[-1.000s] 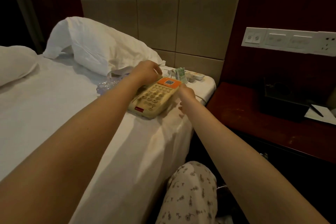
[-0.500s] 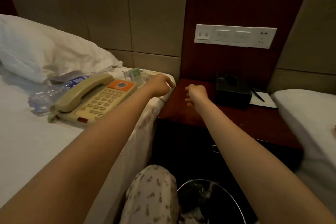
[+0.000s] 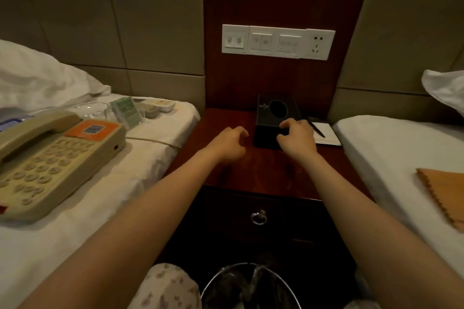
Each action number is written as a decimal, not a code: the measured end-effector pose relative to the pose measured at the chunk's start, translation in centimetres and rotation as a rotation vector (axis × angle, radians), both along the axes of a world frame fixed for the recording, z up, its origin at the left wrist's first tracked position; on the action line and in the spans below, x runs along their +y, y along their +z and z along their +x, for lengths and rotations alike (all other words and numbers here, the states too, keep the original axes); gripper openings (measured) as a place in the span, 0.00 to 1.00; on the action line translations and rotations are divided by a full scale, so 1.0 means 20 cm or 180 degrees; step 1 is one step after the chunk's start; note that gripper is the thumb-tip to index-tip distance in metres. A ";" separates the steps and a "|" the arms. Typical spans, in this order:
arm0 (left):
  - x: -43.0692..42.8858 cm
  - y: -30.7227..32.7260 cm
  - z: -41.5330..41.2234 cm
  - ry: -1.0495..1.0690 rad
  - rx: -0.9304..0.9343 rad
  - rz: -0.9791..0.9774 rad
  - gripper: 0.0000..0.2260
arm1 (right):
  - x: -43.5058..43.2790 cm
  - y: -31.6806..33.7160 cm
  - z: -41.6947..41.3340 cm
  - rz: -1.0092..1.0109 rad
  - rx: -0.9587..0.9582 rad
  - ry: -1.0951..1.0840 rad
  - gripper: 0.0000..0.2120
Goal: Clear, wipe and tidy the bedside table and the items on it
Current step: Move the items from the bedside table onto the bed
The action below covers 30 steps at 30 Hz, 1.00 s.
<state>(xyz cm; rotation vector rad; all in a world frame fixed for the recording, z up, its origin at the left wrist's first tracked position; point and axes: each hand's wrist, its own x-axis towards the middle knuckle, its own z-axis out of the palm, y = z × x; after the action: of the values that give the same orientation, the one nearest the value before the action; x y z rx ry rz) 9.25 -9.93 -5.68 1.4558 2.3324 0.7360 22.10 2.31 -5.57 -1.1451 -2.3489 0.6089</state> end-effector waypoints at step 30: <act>0.57 0.00 -0.02 0.0998 -0.2195 0.0895 0.25 | 0.40 0.02 -0.13 -0.2943 0.2095 -0.0523 0.07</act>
<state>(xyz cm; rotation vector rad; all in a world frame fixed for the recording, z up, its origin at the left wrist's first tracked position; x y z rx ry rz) 8.94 1.50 -5.68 0.7329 1.9603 1.4293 19.51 10.28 -5.26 -1.1889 -1.3768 1.7864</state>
